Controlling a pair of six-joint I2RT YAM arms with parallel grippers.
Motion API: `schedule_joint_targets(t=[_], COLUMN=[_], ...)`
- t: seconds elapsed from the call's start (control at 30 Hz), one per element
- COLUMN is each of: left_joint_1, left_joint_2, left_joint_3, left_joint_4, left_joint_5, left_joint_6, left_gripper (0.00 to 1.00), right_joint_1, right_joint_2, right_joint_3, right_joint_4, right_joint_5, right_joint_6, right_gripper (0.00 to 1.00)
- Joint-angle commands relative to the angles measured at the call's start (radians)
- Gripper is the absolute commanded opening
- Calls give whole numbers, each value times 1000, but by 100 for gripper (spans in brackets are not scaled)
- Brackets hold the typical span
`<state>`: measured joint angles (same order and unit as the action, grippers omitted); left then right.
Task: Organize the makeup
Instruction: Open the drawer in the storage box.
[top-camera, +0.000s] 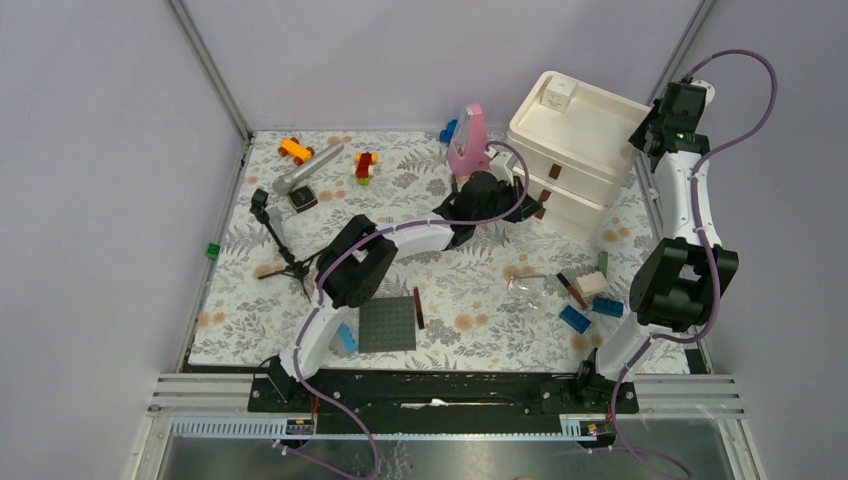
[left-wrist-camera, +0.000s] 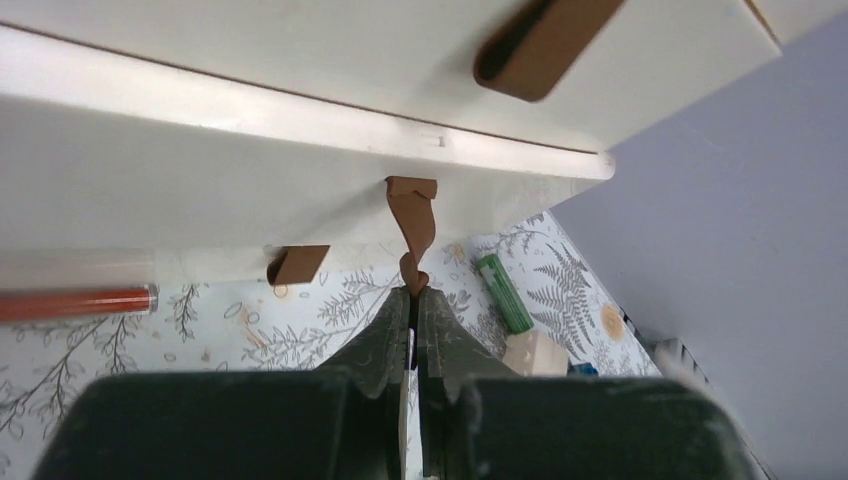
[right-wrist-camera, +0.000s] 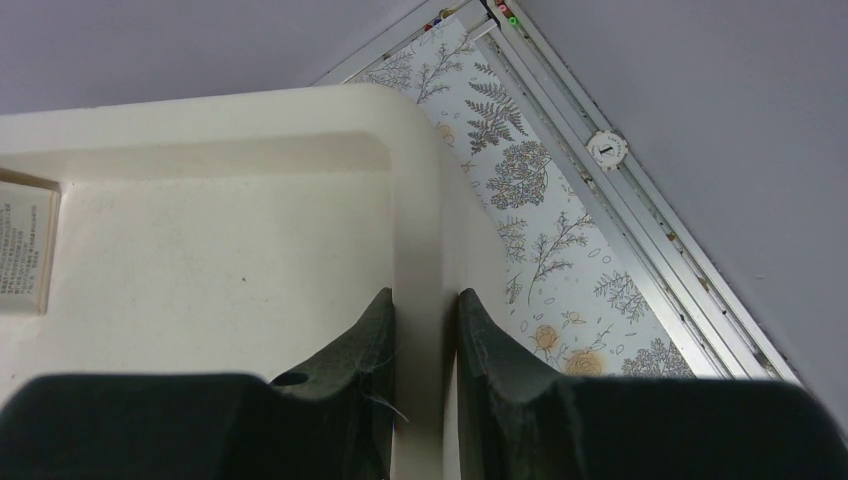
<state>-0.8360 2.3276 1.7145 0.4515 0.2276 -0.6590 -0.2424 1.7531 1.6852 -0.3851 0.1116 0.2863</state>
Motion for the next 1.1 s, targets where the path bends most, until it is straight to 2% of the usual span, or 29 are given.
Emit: schedule_joint_targets(t=[0.0,0.27,0.77,1.07], left_joint_1=[-2,-8,-71,-77], left_joint_2=[-115,-203,-482,-546], left_joint_3=[-80,-228,-597,-654], left_joint_4=[69,76,39,-15], left_joint_5=[29,87,-22,-41], left_joint_6=[6,-4,67,110], left_gripper=[0,0,0,0], right_joint_1=[37,36,37,37], right_joint_2=[19,17,5,7], right_joint_3=[-28,-27,-72,-78], right_joint_4=[-70,-62,15,20], right_joint_5=[-145,-141,-157,-166], right_joint_6=[108,123,222,227], right_gripper=[0,0,0,0])
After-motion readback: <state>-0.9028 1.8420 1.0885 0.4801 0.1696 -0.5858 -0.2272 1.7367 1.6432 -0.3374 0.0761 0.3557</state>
